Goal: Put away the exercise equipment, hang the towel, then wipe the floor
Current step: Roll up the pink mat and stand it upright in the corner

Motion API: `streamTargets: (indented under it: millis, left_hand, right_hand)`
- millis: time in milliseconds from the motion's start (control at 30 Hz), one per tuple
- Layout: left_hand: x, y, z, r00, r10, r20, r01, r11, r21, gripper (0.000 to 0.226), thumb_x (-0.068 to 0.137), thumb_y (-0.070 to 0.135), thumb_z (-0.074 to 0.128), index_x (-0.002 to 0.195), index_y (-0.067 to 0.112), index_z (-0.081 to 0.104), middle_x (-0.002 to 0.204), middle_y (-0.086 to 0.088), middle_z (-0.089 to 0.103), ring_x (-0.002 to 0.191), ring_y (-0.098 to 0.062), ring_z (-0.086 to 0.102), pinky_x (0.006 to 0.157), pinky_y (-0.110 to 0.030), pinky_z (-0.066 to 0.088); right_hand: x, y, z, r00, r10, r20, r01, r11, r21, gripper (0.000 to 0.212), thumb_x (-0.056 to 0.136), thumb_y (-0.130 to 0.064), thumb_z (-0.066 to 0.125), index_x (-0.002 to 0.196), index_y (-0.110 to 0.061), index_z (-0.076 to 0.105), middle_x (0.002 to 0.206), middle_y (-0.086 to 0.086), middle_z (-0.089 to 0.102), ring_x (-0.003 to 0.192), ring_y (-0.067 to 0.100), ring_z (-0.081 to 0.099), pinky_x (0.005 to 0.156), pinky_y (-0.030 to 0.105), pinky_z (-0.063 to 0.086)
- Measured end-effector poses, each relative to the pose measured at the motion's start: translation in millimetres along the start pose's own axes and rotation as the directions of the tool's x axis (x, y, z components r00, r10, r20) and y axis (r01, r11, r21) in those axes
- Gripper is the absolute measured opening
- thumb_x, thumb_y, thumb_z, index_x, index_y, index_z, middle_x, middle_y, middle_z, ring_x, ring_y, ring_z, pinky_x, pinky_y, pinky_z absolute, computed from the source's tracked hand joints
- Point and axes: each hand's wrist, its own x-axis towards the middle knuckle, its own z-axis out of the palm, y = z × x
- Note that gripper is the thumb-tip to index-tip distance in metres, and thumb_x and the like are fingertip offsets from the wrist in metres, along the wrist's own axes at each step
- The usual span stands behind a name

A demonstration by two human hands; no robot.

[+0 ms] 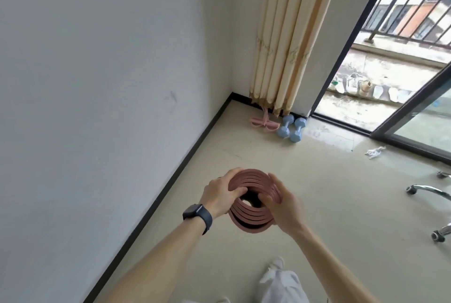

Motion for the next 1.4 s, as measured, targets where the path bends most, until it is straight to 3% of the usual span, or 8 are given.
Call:
streamTargets:
  millis: [133,333,767,833,933,1033,1200,1400]
  left_hand:
    - [102,16,-5,1.0,-0.024,-0.001,0.024,1.0,-0.01,0.052,0.09,0.048,0.064,0.137,0.055,0.042,0.123,0.014,0.066,0.11,-0.014,0.062,0.093,-0.025,0.047]
    - [253,39,-8,0.991,-0.133,-0.03,0.131,0.99,-0.05,0.052,0.09,0.048,0.062,0.134,0.06,0.038,0.115,0.015,0.067,0.101,-0.016,0.066,0.084,-0.036,0.058]
    - [538,35,-57,0.96,-0.258,-0.108,0.246,0.962,-0.117,0.055,0.094,0.046,0.057,0.144,0.05,0.033,0.128,0.008,0.064,0.115,-0.018,0.062,0.096,-0.034,0.052]
    - [586,26,-65,0.953,-0.284,-0.104,0.269,0.953,-0.138,0.06,0.093,0.049,0.057,0.146,0.051,0.028,0.132,0.008,0.06,0.119,-0.016,0.058,0.099,-0.034,0.05]
    - [649,16,-80,0.926,-0.357,-0.124,0.337,0.929,-0.153,0.068,0.09,0.061,0.054,0.149,0.047,0.024,0.135,0.005,0.056,0.12,-0.017,0.057,0.097,-0.03,0.048]
    - [710,1,-90,0.897,-0.439,-0.058,0.421,0.886,-0.193,0.078,0.085,0.065,0.056,0.151,0.04,0.022,0.131,0.004,0.06,0.117,-0.019,0.06,0.092,-0.029,0.048]
    - [821,-25,-93,0.889,-0.456,0.048,0.455,0.864,-0.215,0.072,0.08,0.061,0.062,0.143,0.045,0.032,0.1,0.018,0.069,0.089,-0.007,0.068,0.078,-0.038,0.059]
    - [939,-34,-105,0.868,-0.493,-0.047,0.458,0.835,-0.307,0.059,0.084,0.056,0.06,0.135,0.057,0.029,0.104,0.018,0.067,0.094,-0.01,0.066,0.081,-0.04,0.058]
  right_hand:
    - [106,-12,-22,1.0,-0.024,0.009,0.024,1.0,-0.01,0.064,0.091,-0.04,0.068,0.148,-0.042,0.04,0.127,-0.012,0.065,0.112,0.012,0.063,0.097,0.035,0.052]
    - [273,-26,-57,0.99,-0.025,0.141,0.028,0.999,-0.023,0.062,0.09,-0.046,0.063,0.145,-0.052,0.036,0.125,-0.012,0.066,0.106,0.018,0.067,0.089,0.042,0.057]
    - [579,-113,-74,0.973,-0.079,0.216,0.134,0.958,-0.253,0.055,0.096,-0.041,0.06,0.147,-0.044,0.039,0.136,-0.006,0.061,0.11,0.015,0.062,0.094,0.036,0.051]
    - [626,-121,-63,0.98,-0.047,0.192,0.095,0.964,-0.247,0.055,0.096,-0.042,0.059,0.146,-0.048,0.036,0.122,-0.006,0.069,0.103,0.014,0.066,0.089,0.04,0.055]
    - [689,-134,-51,0.99,0.016,0.138,0.02,0.966,-0.256,0.057,0.098,-0.036,0.058,0.149,-0.039,0.034,0.107,-0.004,0.072,0.079,0.0,0.062,0.077,0.031,0.053]
    - [753,-150,-40,0.993,0.032,0.115,-0.003,0.969,-0.245,0.057,0.099,-0.033,0.056,0.152,-0.034,0.034,0.109,-0.001,0.072,0.091,0.013,0.064,0.08,0.032,0.05]
    - [859,-165,-18,0.993,0.085,0.078,-0.061,0.962,-0.267,0.056,0.101,-0.037,0.051,0.153,-0.034,0.03,0.126,-0.001,0.066,0.118,0.028,0.06,0.096,0.039,0.042]
    - [995,-157,14,0.991,0.045,0.123,-0.014,0.97,-0.241,0.055,0.098,-0.046,0.048,0.149,-0.041,0.027,0.119,-0.004,0.067,0.102,0.026,0.068,0.085,0.049,0.057]
